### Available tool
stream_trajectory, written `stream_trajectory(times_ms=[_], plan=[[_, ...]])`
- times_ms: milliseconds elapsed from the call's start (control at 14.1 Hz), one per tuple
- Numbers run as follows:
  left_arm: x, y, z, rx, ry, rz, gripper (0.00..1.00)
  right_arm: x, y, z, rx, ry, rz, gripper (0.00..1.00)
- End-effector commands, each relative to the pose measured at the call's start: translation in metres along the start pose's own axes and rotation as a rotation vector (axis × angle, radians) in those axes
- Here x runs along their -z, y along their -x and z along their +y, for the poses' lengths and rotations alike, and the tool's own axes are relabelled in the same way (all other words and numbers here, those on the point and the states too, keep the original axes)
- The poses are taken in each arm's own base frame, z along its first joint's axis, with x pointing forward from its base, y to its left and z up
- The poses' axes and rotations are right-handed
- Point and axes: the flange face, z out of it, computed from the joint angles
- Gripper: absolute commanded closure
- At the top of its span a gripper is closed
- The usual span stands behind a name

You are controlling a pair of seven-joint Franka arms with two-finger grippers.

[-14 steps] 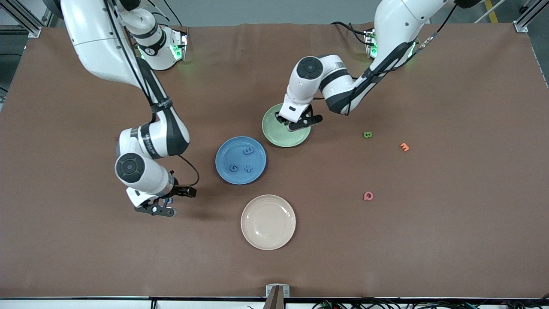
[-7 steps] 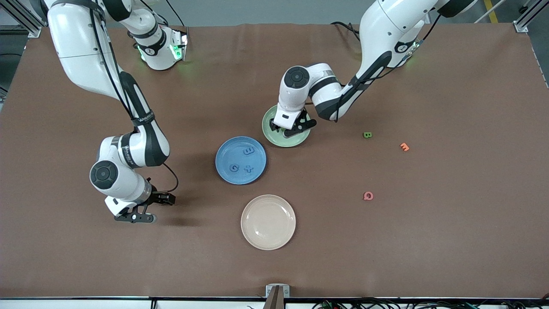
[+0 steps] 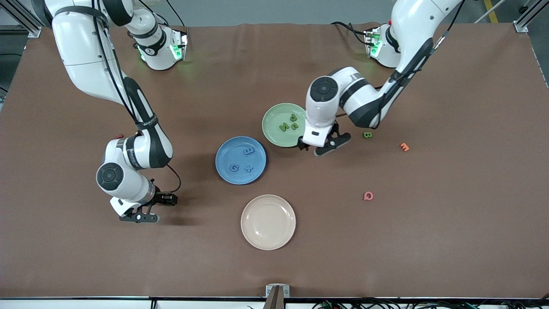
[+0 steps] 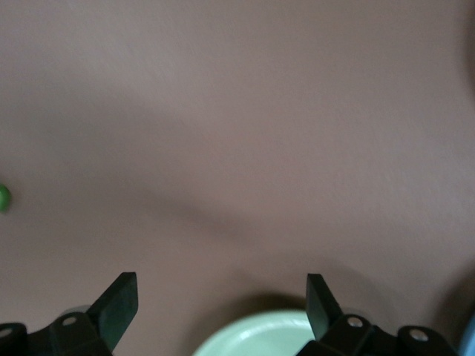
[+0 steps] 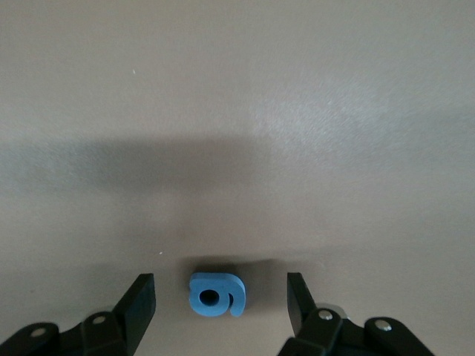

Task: Sort letters by color into matching plates
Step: 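Grasp blue g with the right gripper while the left gripper reaches green B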

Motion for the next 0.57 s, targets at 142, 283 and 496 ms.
stream_trajectory(times_ms=[142, 283, 496], plan=[[0.003, -0.033, -0.058, -0.151, -0.055, 0.023, 0.00, -0.013, 0.009, -0.003, 0.002, -0.002, -0.005, 0.20], [-0.002, -0.048, -0.080, -0.233, -0.076, 0.013, 0.01, -0.014, 0.010, -0.006, 0.004, -0.001, -0.010, 0.27], [-0.010, -0.070, -0.112, -0.339, -0.091, -0.014, 0.02, -0.015, 0.010, -0.005, 0.001, 0.000, -0.014, 0.53]])
